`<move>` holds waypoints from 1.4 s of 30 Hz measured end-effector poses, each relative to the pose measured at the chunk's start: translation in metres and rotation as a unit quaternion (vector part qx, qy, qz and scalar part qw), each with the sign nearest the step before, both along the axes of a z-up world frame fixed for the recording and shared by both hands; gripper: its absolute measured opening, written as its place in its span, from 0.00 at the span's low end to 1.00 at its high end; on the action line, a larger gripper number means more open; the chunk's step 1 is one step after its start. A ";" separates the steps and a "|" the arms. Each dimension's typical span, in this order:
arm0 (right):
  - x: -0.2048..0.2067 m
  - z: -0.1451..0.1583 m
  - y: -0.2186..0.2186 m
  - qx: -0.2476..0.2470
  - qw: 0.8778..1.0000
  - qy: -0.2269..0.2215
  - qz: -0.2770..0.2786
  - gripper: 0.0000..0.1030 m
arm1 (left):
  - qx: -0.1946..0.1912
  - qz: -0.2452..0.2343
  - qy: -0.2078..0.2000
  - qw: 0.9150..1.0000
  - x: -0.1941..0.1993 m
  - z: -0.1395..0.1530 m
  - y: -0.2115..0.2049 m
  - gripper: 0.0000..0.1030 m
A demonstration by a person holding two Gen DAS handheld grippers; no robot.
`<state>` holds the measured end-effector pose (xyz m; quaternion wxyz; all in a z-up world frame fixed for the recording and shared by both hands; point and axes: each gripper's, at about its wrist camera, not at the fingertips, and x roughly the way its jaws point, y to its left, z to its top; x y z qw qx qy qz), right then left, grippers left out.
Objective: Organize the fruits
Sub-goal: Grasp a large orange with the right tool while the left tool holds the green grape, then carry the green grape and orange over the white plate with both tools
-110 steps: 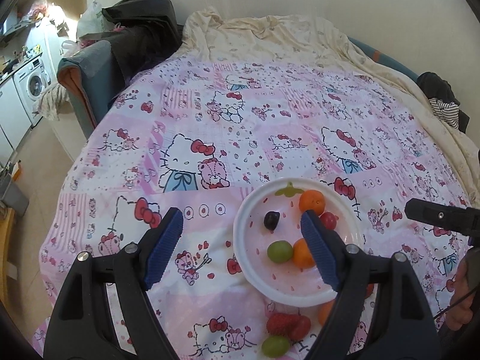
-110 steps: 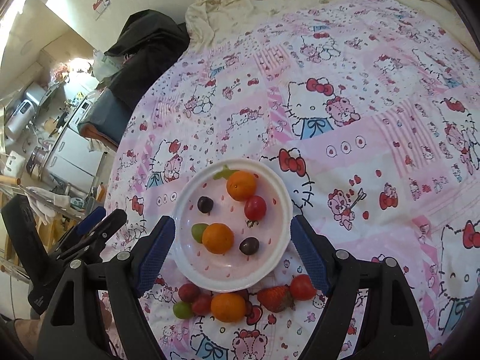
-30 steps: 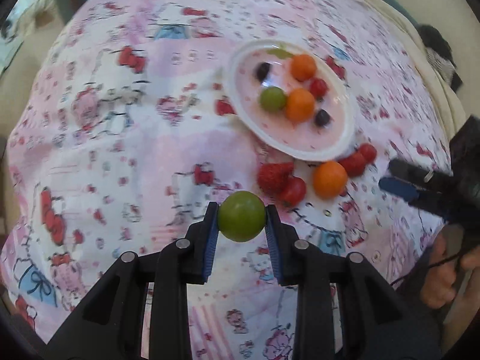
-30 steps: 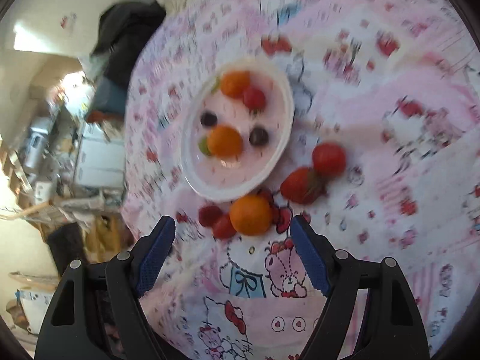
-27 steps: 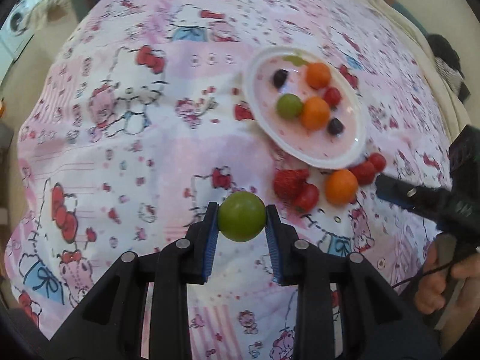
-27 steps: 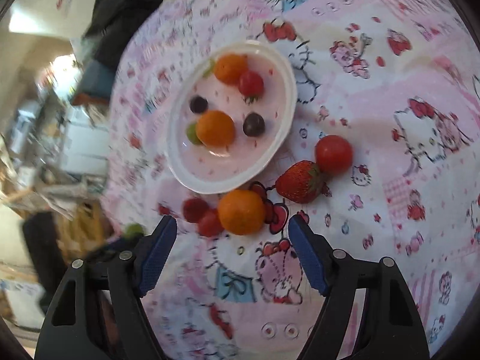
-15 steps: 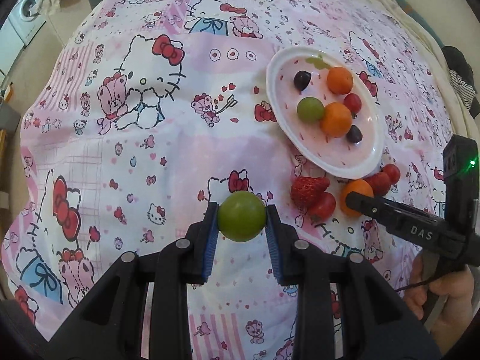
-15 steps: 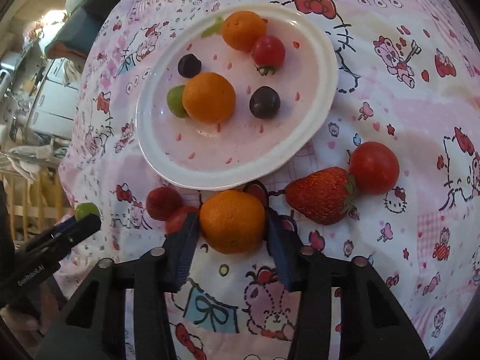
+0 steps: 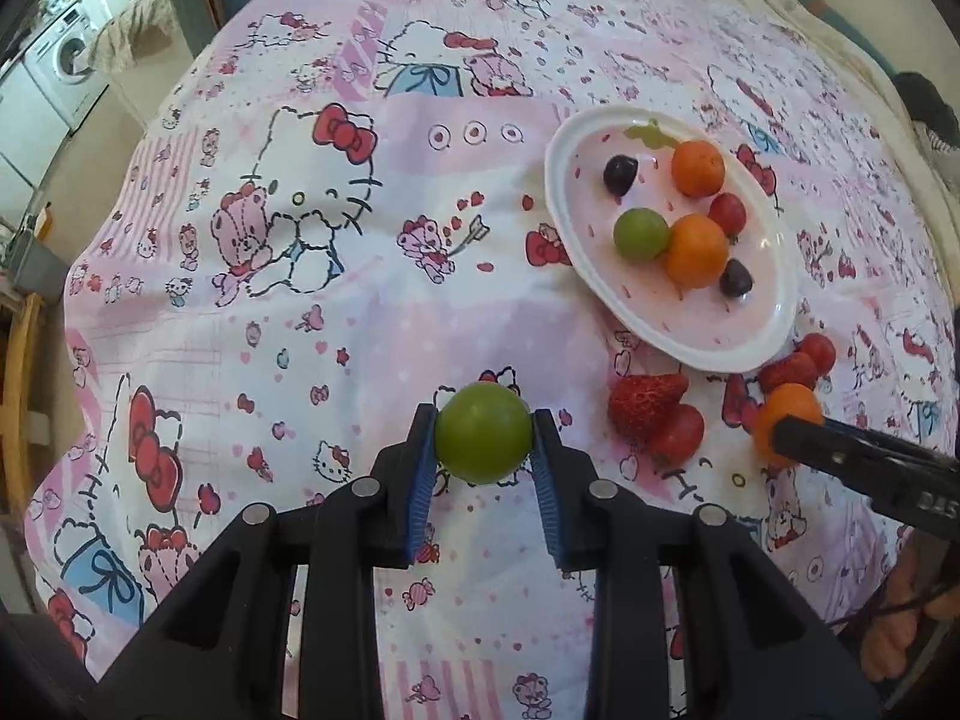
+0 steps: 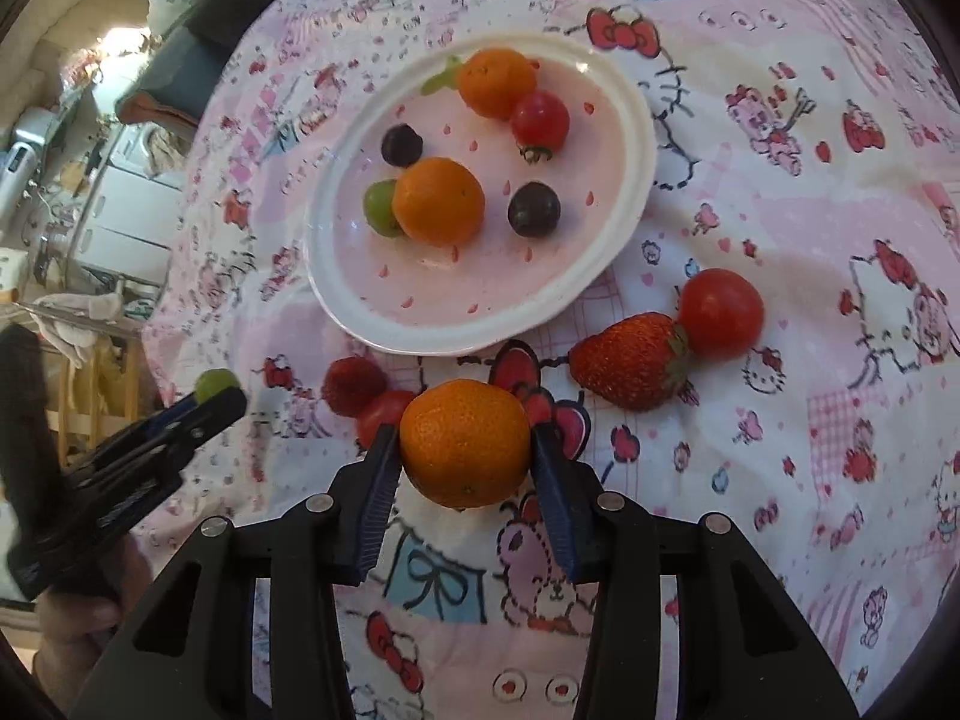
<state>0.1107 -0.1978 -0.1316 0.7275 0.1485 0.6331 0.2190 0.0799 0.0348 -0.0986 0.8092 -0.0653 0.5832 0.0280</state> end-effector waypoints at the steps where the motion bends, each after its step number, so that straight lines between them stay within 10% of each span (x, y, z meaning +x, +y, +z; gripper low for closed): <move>1: -0.002 0.005 -0.004 0.005 1.000 -0.004 -0.004 0.44 | 0.001 0.002 -0.006 1.000 -0.001 0.003 0.000 0.26; 20: 0.026 0.111 -0.052 0.054 0.974 -0.209 -0.071 0.44 | 0.021 -0.031 -0.144 0.989 0.034 0.097 -0.008 0.26; 42: 0.105 0.029 -0.015 -0.036 0.993 -0.113 0.000 0.44 | 0.019 -0.076 -0.092 0.993 0.135 0.021 -0.044 0.26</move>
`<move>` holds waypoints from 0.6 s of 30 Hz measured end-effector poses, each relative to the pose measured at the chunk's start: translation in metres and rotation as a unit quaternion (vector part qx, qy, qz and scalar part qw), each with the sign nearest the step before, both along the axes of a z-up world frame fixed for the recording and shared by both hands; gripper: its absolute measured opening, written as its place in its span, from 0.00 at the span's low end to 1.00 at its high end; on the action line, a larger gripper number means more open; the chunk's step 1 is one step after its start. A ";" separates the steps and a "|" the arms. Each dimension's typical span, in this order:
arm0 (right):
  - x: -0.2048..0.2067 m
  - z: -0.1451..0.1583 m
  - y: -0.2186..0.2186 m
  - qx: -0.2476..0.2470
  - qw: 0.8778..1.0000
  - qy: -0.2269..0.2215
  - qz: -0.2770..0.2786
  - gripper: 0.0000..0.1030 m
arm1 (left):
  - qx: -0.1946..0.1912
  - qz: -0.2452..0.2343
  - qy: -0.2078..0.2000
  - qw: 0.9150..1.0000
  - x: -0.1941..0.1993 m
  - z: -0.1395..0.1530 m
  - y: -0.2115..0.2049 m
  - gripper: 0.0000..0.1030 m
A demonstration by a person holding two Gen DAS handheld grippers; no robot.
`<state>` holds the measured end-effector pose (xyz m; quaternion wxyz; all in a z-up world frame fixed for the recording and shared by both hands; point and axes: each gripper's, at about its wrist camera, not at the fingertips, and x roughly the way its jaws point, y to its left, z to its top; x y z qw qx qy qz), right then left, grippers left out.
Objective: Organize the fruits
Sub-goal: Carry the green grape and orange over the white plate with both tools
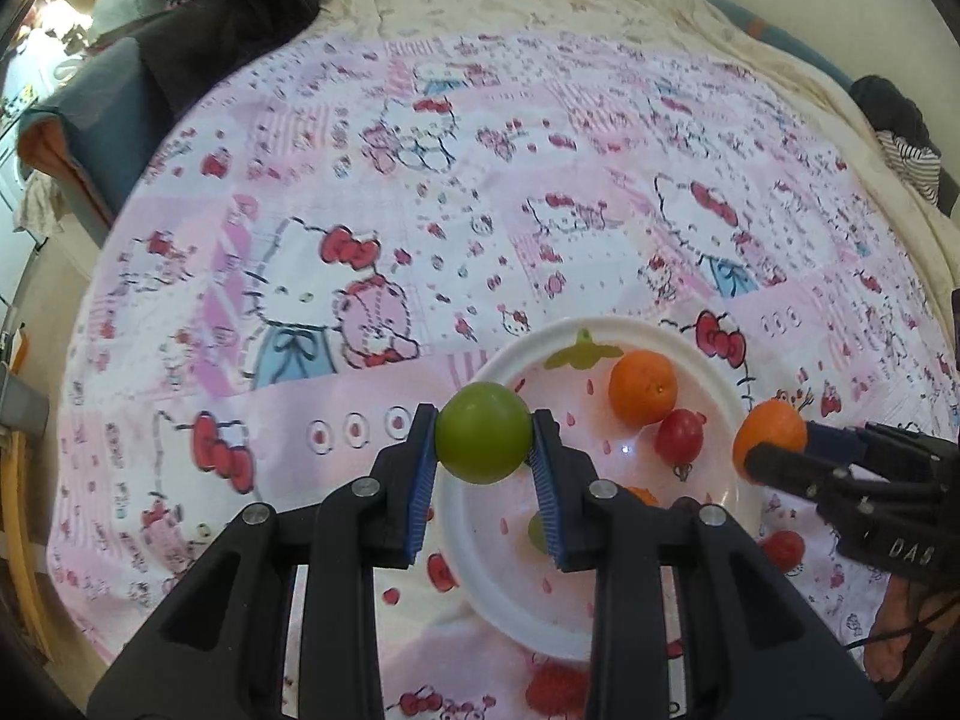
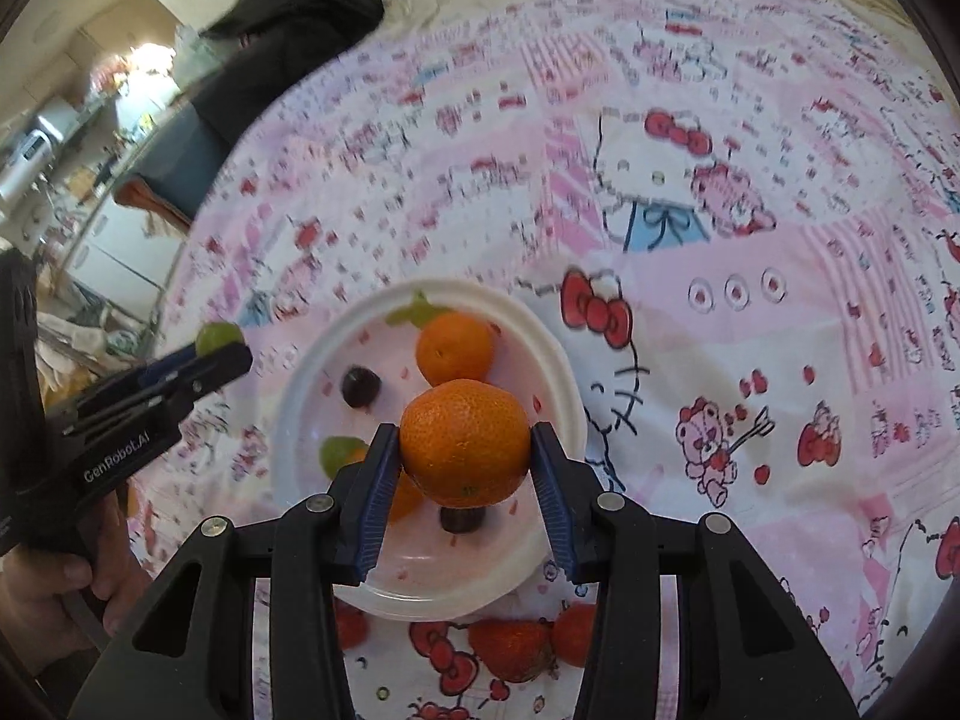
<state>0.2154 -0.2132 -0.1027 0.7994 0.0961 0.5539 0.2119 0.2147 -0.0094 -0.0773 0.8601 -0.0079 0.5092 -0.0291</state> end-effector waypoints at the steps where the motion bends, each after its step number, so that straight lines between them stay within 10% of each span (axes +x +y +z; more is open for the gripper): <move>1: 0.001 -0.006 0.001 -0.006 1.000 0.010 0.000 0.44 | 0.000 0.000 0.001 1.000 0.002 -0.003 -0.001 0.26; 18: 0.003 -0.034 0.008 -0.044 0.997 0.056 0.012 0.46 | 0.001 -0.018 0.035 0.999 0.014 -0.038 -0.011 0.27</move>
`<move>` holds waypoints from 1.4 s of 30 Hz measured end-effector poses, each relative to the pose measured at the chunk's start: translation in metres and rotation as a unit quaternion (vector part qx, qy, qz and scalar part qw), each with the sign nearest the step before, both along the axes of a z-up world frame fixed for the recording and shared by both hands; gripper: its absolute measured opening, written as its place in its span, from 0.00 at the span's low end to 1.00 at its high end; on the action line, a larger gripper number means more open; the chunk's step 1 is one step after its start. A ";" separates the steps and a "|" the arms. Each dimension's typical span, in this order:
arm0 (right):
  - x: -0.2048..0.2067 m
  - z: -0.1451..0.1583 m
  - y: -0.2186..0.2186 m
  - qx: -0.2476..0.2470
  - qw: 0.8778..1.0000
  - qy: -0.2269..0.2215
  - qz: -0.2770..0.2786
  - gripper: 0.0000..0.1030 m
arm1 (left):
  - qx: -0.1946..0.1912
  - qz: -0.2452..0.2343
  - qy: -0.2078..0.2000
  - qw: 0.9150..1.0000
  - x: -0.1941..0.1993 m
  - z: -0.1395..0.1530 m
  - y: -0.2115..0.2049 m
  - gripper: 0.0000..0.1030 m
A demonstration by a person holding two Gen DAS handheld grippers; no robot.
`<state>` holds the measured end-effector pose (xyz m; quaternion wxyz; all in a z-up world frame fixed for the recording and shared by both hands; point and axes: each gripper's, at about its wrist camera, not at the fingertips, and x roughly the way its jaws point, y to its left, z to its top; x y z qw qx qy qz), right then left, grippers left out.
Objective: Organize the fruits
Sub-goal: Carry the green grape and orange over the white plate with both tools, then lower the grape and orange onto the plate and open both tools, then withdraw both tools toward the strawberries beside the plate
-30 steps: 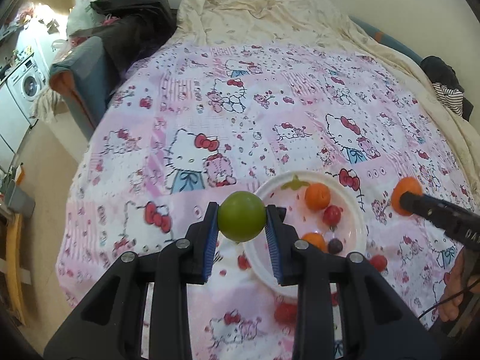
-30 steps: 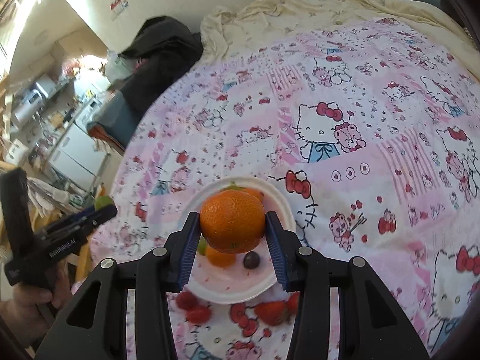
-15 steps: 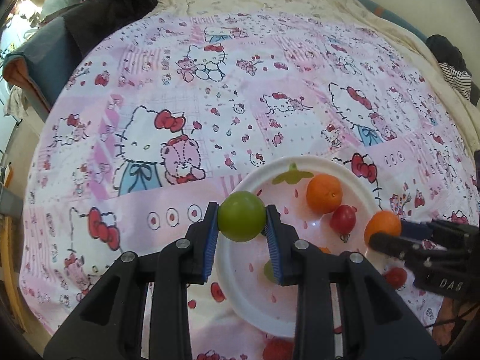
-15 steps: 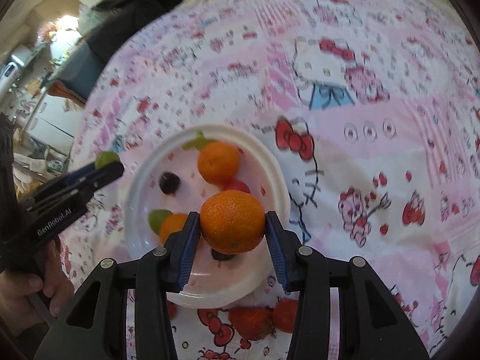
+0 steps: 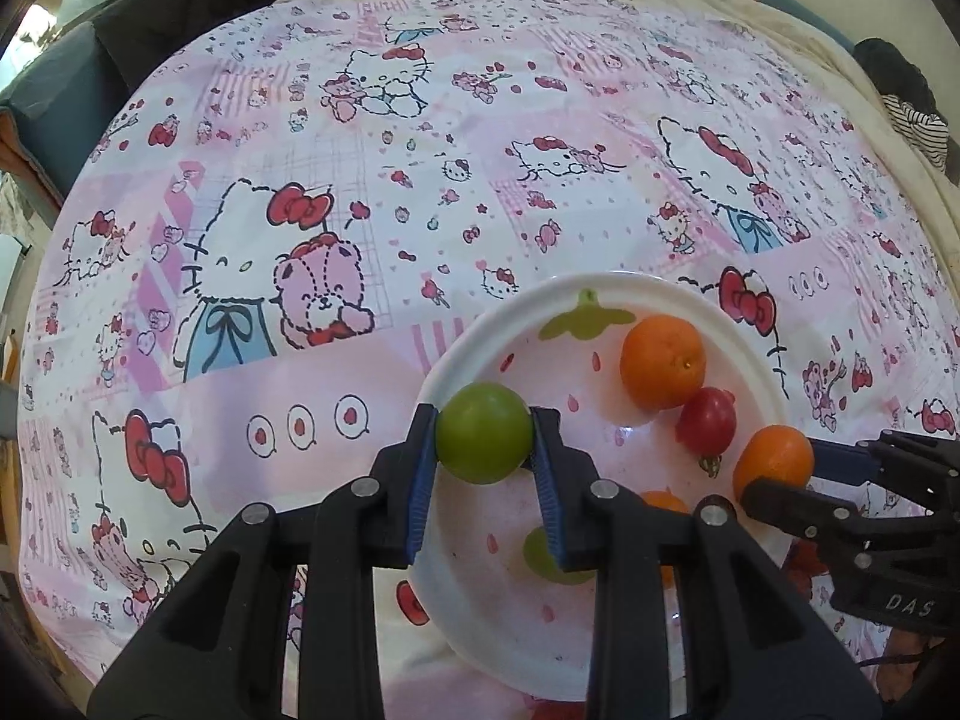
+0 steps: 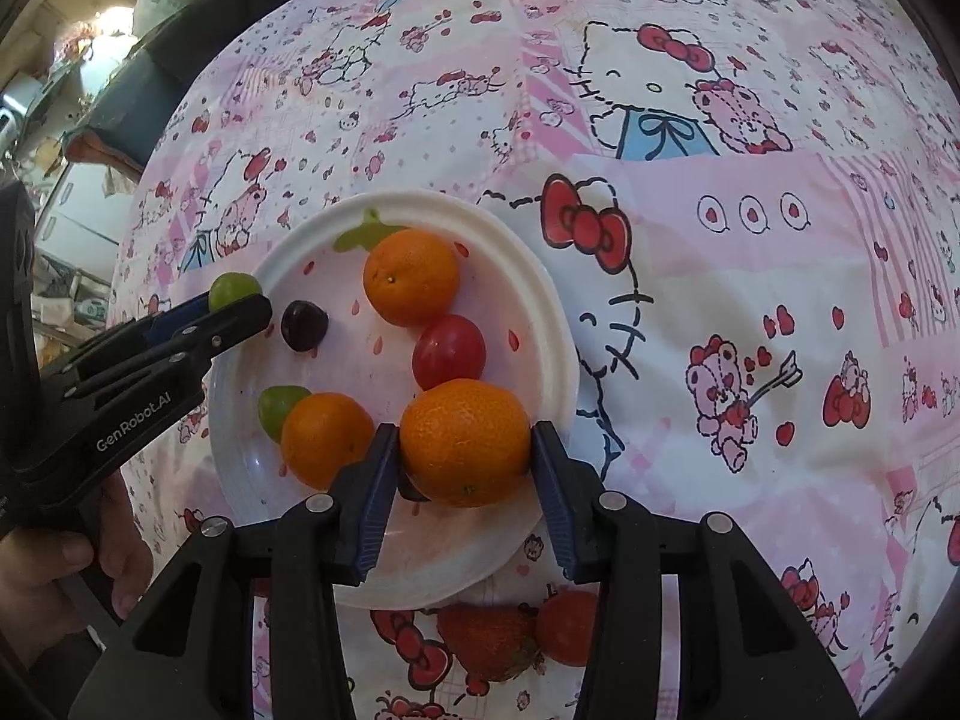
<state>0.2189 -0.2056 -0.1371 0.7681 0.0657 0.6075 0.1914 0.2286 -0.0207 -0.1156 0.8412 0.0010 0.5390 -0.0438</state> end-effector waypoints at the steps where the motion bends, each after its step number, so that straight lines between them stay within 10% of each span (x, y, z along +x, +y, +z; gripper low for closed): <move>1: 0.000 0.000 0.002 -0.005 1.000 -0.002 0.004 0.46 | -0.003 -0.002 0.003 1.000 0.000 -0.001 0.000 0.27; 5: 0.000 0.003 0.005 -0.008 1.000 -0.009 0.012 0.51 | -0.010 -0.010 0.019 1.000 0.003 -0.004 -0.002 0.27; 11: -0.001 0.018 0.002 0.031 0.999 -0.033 0.008 0.74 | -0.005 -0.002 -0.002 1.000 -0.003 0.005 0.000 0.74; 18: 0.001 0.047 -0.022 0.094 0.992 -0.073 -0.049 0.82 | -0.025 -0.007 -0.021 0.999 -0.007 0.020 -0.002 0.75; 42: -0.041 0.101 -0.050 0.093 0.982 -0.144 -0.079 0.86 | 0.000 0.013 -0.135 0.991 -0.069 0.097 0.013 0.75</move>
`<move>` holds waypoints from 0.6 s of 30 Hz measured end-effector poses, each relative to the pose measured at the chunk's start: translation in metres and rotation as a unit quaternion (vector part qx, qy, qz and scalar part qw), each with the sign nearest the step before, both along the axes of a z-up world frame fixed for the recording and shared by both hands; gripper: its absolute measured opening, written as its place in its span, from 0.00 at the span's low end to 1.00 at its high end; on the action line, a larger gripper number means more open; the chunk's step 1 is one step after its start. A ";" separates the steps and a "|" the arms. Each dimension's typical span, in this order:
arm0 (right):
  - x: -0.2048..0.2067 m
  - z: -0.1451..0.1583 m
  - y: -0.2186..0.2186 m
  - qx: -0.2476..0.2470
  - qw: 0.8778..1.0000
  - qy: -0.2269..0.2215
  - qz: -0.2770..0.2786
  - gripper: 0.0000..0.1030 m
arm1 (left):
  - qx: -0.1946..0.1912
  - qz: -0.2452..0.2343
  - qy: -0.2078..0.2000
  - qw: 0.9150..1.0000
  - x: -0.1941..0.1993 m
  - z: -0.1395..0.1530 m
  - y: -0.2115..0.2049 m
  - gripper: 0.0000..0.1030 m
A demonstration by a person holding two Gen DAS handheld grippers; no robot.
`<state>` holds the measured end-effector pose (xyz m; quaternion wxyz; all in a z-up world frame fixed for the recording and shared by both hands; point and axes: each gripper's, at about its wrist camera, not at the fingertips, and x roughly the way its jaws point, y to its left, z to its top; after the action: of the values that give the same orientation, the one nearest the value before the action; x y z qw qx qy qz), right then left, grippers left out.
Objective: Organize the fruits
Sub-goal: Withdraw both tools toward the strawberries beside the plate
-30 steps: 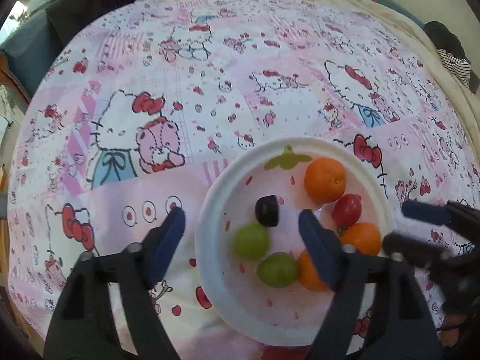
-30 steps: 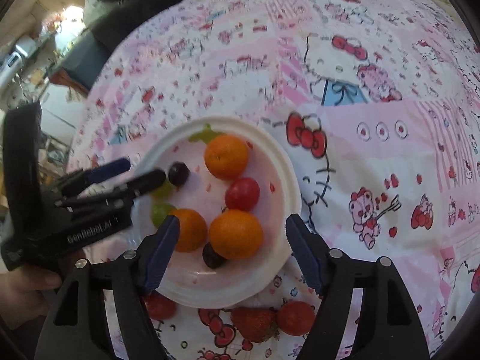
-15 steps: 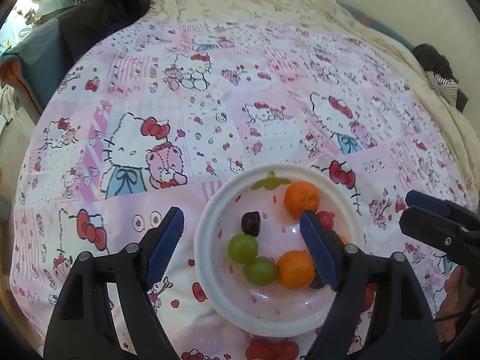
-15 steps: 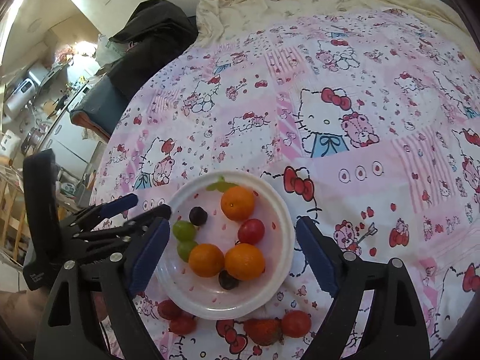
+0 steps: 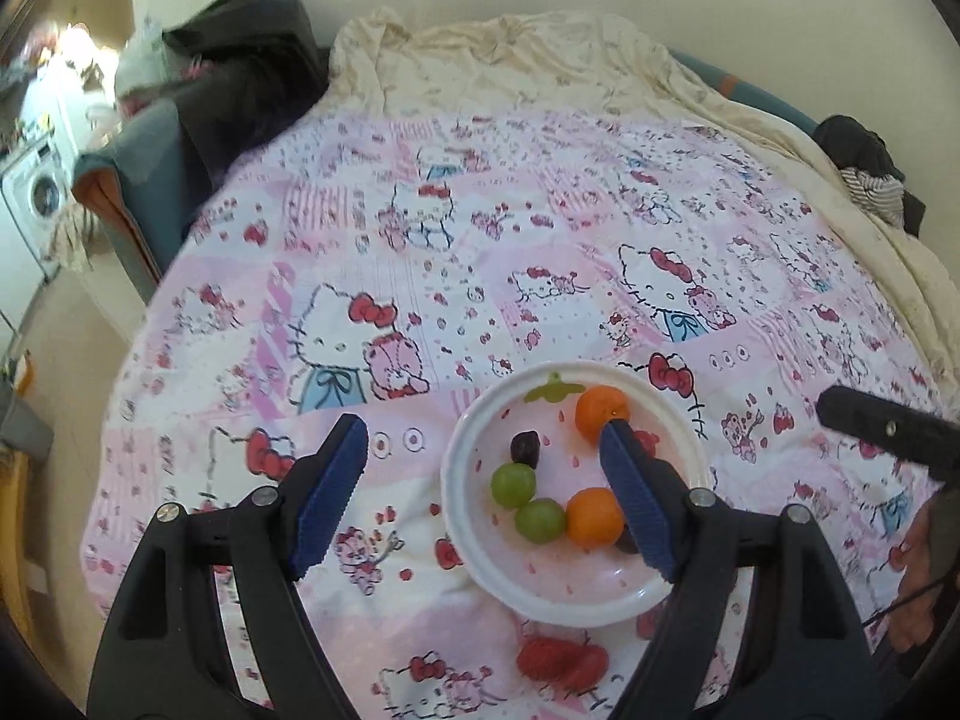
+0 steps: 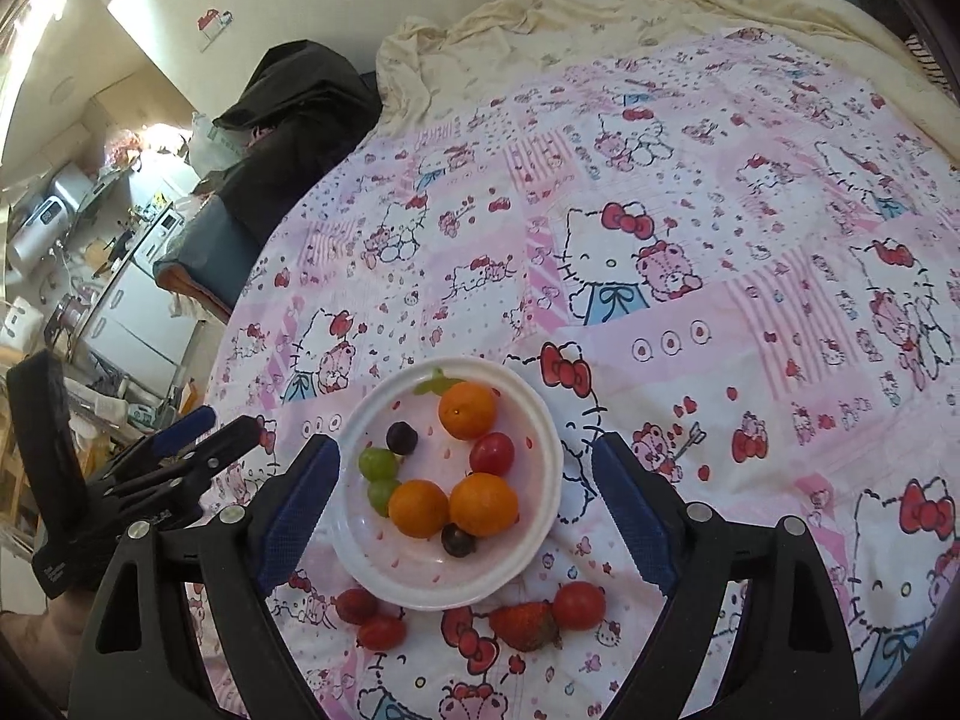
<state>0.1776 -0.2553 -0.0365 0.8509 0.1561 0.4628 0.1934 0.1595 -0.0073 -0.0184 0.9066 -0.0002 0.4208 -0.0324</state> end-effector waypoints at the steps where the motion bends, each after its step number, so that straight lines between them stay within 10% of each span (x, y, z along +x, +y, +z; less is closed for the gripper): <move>1: -0.003 0.001 -0.002 0.000 1.000 0.000 -0.003 0.86 | 0.007 -0.002 -0.005 1.000 -0.004 0.002 -0.001 0.75; 18: -0.055 0.011 -0.022 0.012 0.999 -0.002 -0.036 0.86 | -0.008 0.021 -0.013 1.000 -0.068 0.016 0.015 0.75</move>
<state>0.1230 -0.2772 -0.0258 0.8565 0.1819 0.4527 0.1685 0.0920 0.0077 -0.0024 0.9123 -0.0157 0.4089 -0.0161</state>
